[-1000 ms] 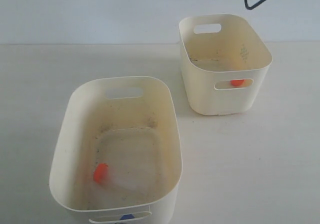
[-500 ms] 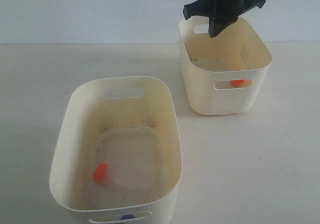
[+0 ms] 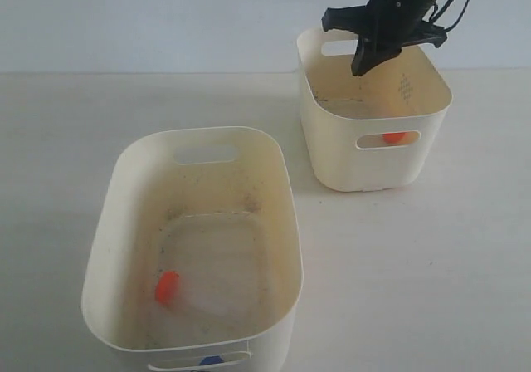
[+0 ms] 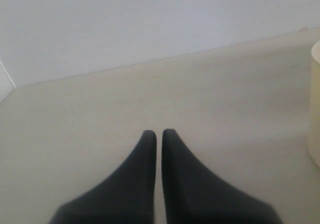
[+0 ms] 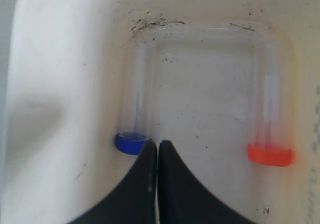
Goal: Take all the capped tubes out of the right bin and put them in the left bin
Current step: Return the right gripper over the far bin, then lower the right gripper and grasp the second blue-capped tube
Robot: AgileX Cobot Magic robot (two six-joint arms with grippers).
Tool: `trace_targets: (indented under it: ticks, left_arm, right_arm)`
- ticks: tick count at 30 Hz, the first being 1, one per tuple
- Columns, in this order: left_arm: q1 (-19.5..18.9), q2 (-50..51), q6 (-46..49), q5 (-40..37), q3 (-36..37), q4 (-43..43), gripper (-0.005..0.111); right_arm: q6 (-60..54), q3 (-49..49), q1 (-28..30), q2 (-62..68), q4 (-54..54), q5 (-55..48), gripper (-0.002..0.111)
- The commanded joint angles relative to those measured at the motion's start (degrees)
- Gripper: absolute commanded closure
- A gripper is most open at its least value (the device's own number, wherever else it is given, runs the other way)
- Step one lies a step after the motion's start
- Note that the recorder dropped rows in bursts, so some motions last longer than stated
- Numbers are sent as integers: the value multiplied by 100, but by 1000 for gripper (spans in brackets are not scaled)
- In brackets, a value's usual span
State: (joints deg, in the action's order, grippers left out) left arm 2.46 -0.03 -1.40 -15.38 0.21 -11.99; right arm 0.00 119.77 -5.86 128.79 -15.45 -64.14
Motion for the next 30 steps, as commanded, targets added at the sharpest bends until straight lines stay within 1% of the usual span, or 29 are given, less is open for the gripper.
trace_targets:
  ticks: [1,6,14,18,24,30]
  left_arm:
    - [8,3,-76,43,-21,21,102]
    - [8,3,-76,43,-21,21,102]
    - [8,3,-76,43,-21,21,102]
    - [8,3,-76,43,-21,21,102]
    - [8,3,-76,43,-21,21,102]
    - [8,3,-76,43,-21,21,102]
  right_arm:
    - [-79,37,2,-15,-208,40,108]
    - [-51,37,-95,-15,25,187,108]
    - [83,37,-95,-15,193,295,108]
    - [144,27,-108,2,145,261,108]
    - [135,27,-108,431,-2,-79,108]
    - [-57,27,-108,611,-286,116,108]
